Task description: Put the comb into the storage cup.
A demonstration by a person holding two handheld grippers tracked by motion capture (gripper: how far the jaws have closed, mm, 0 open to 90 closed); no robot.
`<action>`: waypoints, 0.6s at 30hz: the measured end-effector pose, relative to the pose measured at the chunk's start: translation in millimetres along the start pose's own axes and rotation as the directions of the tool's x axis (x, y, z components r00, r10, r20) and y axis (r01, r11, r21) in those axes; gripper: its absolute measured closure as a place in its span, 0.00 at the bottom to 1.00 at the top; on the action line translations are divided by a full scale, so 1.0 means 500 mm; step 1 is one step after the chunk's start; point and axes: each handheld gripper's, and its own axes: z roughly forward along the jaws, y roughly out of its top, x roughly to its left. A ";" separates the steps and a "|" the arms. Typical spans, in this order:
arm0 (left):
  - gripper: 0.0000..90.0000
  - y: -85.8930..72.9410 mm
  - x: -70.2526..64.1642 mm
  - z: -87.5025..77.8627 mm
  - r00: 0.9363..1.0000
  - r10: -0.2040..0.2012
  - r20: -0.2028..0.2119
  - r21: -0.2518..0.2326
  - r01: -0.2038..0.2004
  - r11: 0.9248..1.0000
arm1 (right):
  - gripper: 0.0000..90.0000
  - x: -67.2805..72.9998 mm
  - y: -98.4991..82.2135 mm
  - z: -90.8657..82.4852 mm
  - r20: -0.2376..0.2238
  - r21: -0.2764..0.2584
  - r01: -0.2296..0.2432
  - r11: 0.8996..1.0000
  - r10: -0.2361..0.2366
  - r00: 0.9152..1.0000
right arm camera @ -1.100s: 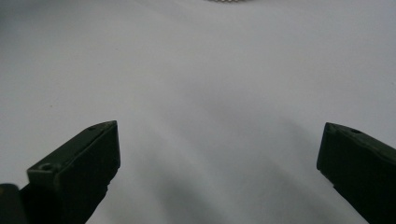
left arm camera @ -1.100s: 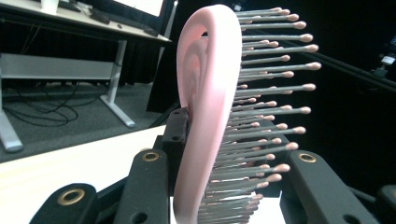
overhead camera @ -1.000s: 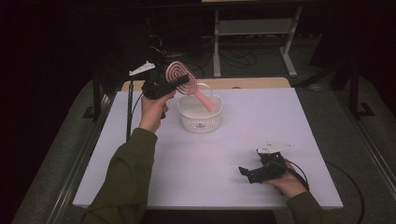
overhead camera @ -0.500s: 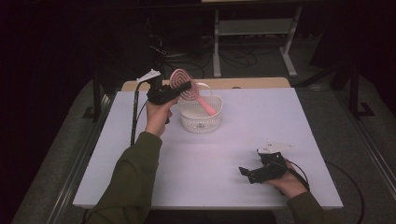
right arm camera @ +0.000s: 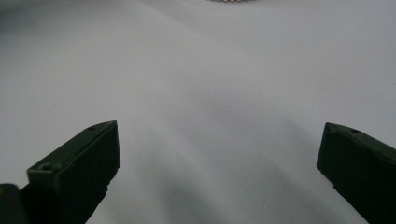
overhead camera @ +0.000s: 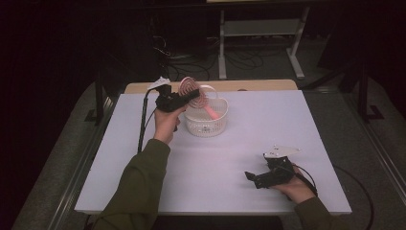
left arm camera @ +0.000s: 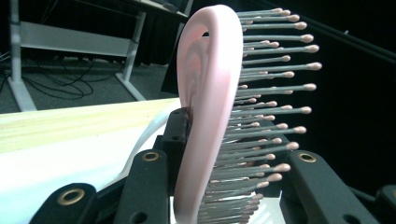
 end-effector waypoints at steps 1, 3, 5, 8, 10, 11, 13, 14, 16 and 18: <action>0.71 -0.002 0.000 0.001 1.000 -0.001 0.000 0.002 0.001 1.000 | 0.00 0.000 0.000 0.000 0.000 0.000 -0.001 1.000 0.001 1.000; 0.71 -0.007 0.000 0.003 1.000 -0.007 0.002 -0.001 0.007 1.000 | 0.00 0.000 0.000 -0.001 0.000 0.000 -0.002 1.000 0.002 1.000; 0.71 -0.011 0.000 0.005 1.000 -0.009 0.001 0.002 0.009 1.000 | 0.00 0.000 0.000 -0.001 0.000 0.000 -0.003 1.000 0.003 1.000; 0.71 -0.018 0.000 0.009 1.000 -0.015 0.002 0.002 0.015 1.000 | 0.00 0.000 0.000 -0.001 0.000 0.001 -0.003 1.000 0.003 1.000; 0.71 -0.021 0.000 0.011 1.000 -0.017 0.003 0.003 0.017 1.000 | 0.00 0.000 0.000 -0.001 -0.001 0.001 -0.002 1.000 0.002 1.000; 0.71 -0.023 0.000 0.011 1.000 -0.023 0.002 0.001 0.023 1.000 | 0.00 0.000 0.000 -0.001 -0.001 0.001 -0.003 1.000 0.003 1.000; 0.71 -0.025 0.002 0.012 1.000 -0.023 0.000 0.005 0.023 1.000 | 0.00 0.000 0.000 -0.001 0.000 0.002 -0.005 1.000 0.005 1.000; 0.71 -0.026 0.003 0.013 1.000 -0.022 -0.002 0.011 0.022 1.000 | 0.00 -0.001 0.000 -0.001 0.000 0.002 -0.004 1.000 0.004 1.000; 0.71 -0.027 0.004 0.012 1.000 -0.028 -0.002 0.009 0.028 1.000 | 0.00 -0.001 -0.001 -0.001 0.000 0.004 -0.003 1.000 0.003 1.000; 0.71 -0.027 0.005 0.012 1.000 -0.029 0.000 0.009 0.029 1.000 | 0.00 0.000 -0.001 -0.001 -0.001 0.002 -0.003 1.000 0.003 1.000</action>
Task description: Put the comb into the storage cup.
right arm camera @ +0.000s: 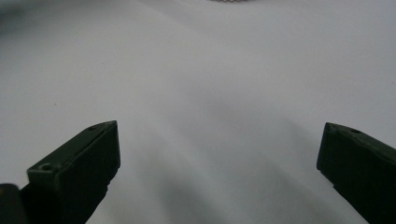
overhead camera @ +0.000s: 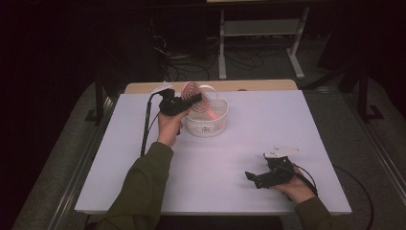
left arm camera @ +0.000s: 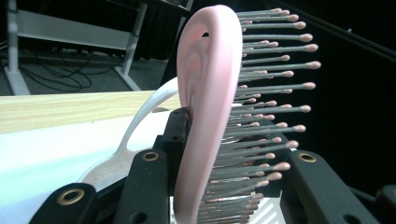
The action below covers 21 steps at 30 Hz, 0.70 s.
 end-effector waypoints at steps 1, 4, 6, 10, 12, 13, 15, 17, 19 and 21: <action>0.71 0.000 0.001 0.000 1.000 0.001 0.000 0.001 -0.001 1.000 | 0.00 0.000 0.000 0.000 -0.001 -0.001 0.001 1.000 -0.001 1.000; 0.71 -0.001 0.006 -0.002 1.000 -0.001 0.002 0.007 0.001 1.000 | 0.00 0.000 0.000 0.000 -0.001 0.000 0.001 1.000 -0.001 1.000; 0.70 0.000 0.008 -0.003 1.000 -0.002 0.003 0.011 0.002 1.000 | 0.00 0.000 0.000 0.000 0.000 0.001 -0.001 1.000 0.001 1.000; 0.70 -0.001 0.014 -0.007 1.000 0.004 -0.001 0.019 -0.004 1.000 | 0.00 0.000 0.000 0.000 -0.001 0.001 0.001 1.000 -0.001 1.000; 0.70 -0.002 0.017 -0.009 1.000 0.010 -0.004 0.023 -0.010 1.000 | 0.00 0.000 0.000 0.000 -0.001 0.002 0.001 1.000 -0.001 1.000; 0.69 -0.003 0.018 -0.009 1.000 0.010 -0.007 0.024 -0.010 1.000 | 0.00 0.000 0.000 0.000 -0.001 0.002 0.001 1.000 -0.001 1.000; 0.69 -0.003 0.023 -0.012 1.000 0.013 -0.009 0.027 -0.013 1.000 | 0.00 0.000 0.000 0.000 0.000 0.002 0.001 1.000 -0.001 1.000; 0.68 -0.004 0.027 -0.014 1.000 0.009 -0.014 0.027 -0.008 1.000 | 0.00 0.000 -0.001 0.001 -0.001 0.003 0.001 1.000 -0.001 1.000; 0.68 -0.004 0.031 -0.016 1.000 0.005 -0.014 0.031 -0.005 0.999 | 0.00 0.000 -0.001 0.001 -0.002 0.005 0.002 1.000 -0.002 1.000; 0.68 -0.004 0.032 -0.018 1.000 0.011 -0.019 0.032 -0.010 0.999 | 0.00 0.000 -0.001 0.002 -0.002 0.006 0.003 1.000 -0.003 1.000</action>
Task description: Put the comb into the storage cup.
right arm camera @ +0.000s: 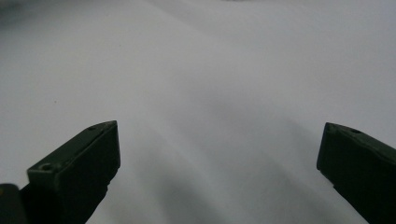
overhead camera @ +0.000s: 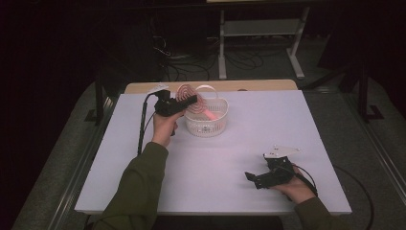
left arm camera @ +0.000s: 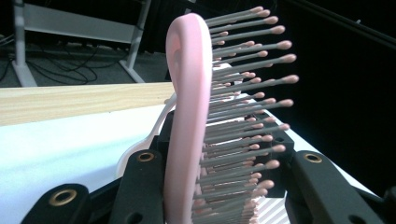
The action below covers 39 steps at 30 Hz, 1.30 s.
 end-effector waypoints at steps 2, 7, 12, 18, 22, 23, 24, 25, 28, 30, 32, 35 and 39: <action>0.67 0.000 0.000 -0.001 1.000 0.016 -0.011 0.008 -0.016 1.000 | 0.00 0.000 0.000 0.000 0.000 0.000 0.000 1.000 0.000 1.000; 0.65 -0.003 0.003 -0.003 0.999 0.033 -0.027 0.017 -0.033 0.999 | 0.00 -0.001 -0.001 0.000 0.002 0.003 0.002 1.000 -0.002 1.000; 0.64 -0.005 0.008 -0.006 0.999 0.033 -0.036 0.018 -0.033 0.999 | 0.00 0.000 -0.001 0.000 0.001 0.003 0.003 1.000 -0.003 1.000; 0.63 -0.009 0.015 -0.010 0.999 0.030 -0.039 0.017 -0.029 0.999 | 0.00 0.000 0.000 0.001 0.001 0.005 0.001 1.000 -0.001 1.000; 0.63 -0.009 0.013 -0.009 0.998 0.038 -0.044 0.019 -0.037 0.999 | 0.00 0.000 -0.001 0.001 0.000 0.007 0.003 1.000 -0.003 1.000; 0.62 -0.010 0.013 -0.009 0.998 0.045 -0.046 0.022 -0.044 0.999 | 0.00 0.000 -0.001 0.001 0.001 0.007 0.003 1.000 -0.003 1.000; 0.61 -0.010 0.013 -0.009 0.997 0.052 -0.052 0.025 -0.051 0.998 | 0.00 0.000 -0.001 0.001 0.001 0.007 0.004 1.000 -0.004 1.000; 0.60 -0.010 0.012 -0.009 0.996 0.058 -0.060 0.025 -0.057 0.998 | 0.00 0.000 -0.001 0.001 0.000 0.006 0.002 1.000 -0.002 1.000; 0.56 -0.010 0.012 -0.010 0.995 0.068 -0.075 0.026 -0.067 0.997 | 0.00 0.000 -0.001 0.001 0.001 0.006 0.003 1.000 -0.003 1.000; 0.54 -0.010 0.013 -0.010 0.993 0.076 -0.086 0.029 -0.074 0.997 | 0.00 0.000 -0.001 0.001 0.002 0.007 0.002 1.000 -0.002 1.000; 0.51 -0.010 0.014 -0.012 0.992 0.082 -0.095 0.027 -0.080 0.996 | 0.00 0.000 -0.001 0.001 0.001 0.006 0.004 1.000 -0.004 1.000; 0.49 -0.012 0.015 -0.014 0.991 0.085 -0.105 0.026 -0.083 0.996 | 0.00 0.000 -0.001 0.001 0.000 0.008 0.004 1.000 -0.004 1.000; 0.44 -0.016 0.019 -0.017 0.991 0.084 -0.102 0.020 -0.083 0.996 | 0.00 0.000 -0.001 0.001 0.001 0.007 0.003 1.000 -0.003 1.000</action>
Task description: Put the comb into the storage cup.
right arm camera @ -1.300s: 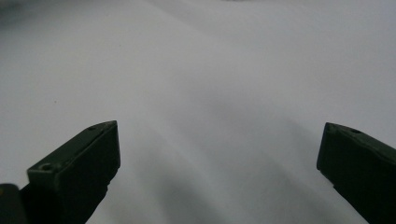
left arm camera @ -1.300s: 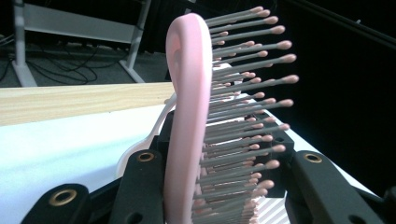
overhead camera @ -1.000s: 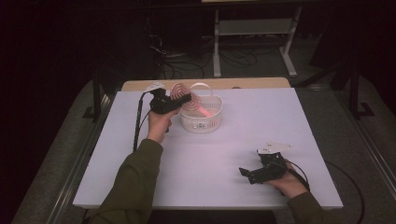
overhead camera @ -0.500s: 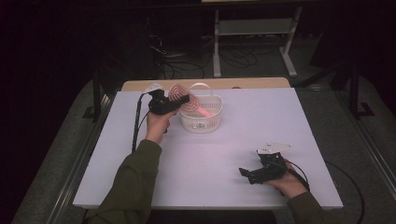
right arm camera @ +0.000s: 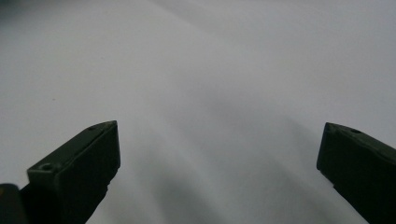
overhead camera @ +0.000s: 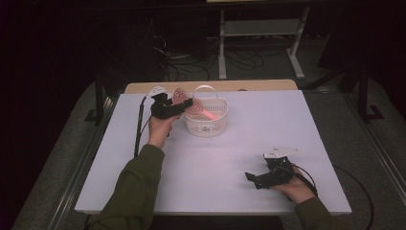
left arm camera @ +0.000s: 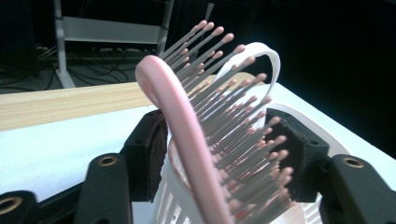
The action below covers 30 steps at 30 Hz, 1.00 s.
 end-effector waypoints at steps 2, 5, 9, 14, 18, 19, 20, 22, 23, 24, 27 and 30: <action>0.42 -0.002 0.001 -0.001 1.000 0.008 0.003 0.001 -0.008 1.000 | 0.00 0.000 0.000 0.000 0.000 0.001 0.000 1.000 0.000 1.000; 0.40 -0.002 0.000 -0.003 1.000 0.018 0.002 0.005 -0.018 1.000 | 0.00 0.000 0.000 0.001 0.000 0.002 0.001 1.000 -0.001 1.000; 0.34 -0.001 0.000 -0.007 1.000 0.030 -0.002 0.009 -0.030 0.999 | 0.00 0.000 -0.001 0.000 0.001 0.002 0.000 1.000 0.000 1.000; 0.25 -0.004 -0.007 -0.005 0.998 0.069 -0.001 0.049 -0.069 0.996 | 0.00 0.000 -0.001 0.000 0.002 0.001 0.001 1.000 -0.001 1.000; 0.19 -0.004 -0.012 -0.006 0.996 0.094 -0.005 0.062 -0.094 0.994 | 0.00 -0.001 -0.001 -0.001 0.002 -0.001 0.001 1.000 -0.001 1.000; 0.19 -0.003 -0.012 -0.007 0.995 0.098 -0.010 0.061 -0.097 0.993 | 0.00 -0.001 -0.001 -0.001 0.002 -0.002 -0.001 1.000 0.001 1.000; 0.17 -0.002 -0.011 -0.009 0.995 0.099 -0.010 0.061 -0.098 0.993 | 0.00 -0.001 -0.001 -0.001 0.003 -0.003 -0.002 1.000 0.002 1.000; 0.16 -0.001 -0.011 -0.012 0.995 0.103 -0.014 0.063 -0.102 0.993 | 0.00 -0.002 -0.001 -0.002 0.007 -0.007 0.001 1.000 -0.001 1.000; 0.15 0.000 -0.012 -0.014 0.994 0.110 -0.014 0.064 -0.109 0.992 | 0.00 -0.002 -0.001 -0.003 0.007 -0.010 0.001 1.000 -0.001 1.000; 0.14 0.001 -0.013 -0.017 0.993 0.120 -0.017 0.066 -0.118 0.991 | 0.00 -0.002 -0.001 -0.003 0.007 -0.011 0.000 1.000 0.000 1.000; 0.11 0.005 -0.014 -0.023 0.992 0.128 -0.018 0.066 -0.127 0.990 | 0.00 -0.003 -0.005 -0.005 0.010 -0.009 0.001 1.000 -0.001 1.000; 0.09 0.004 -0.013 -0.027 0.989 0.143 -0.019 0.078 -0.142 0.987 | 0.00 -0.006 -0.008 -0.007 0.013 -0.011 -0.003 1.000 0.003 1.000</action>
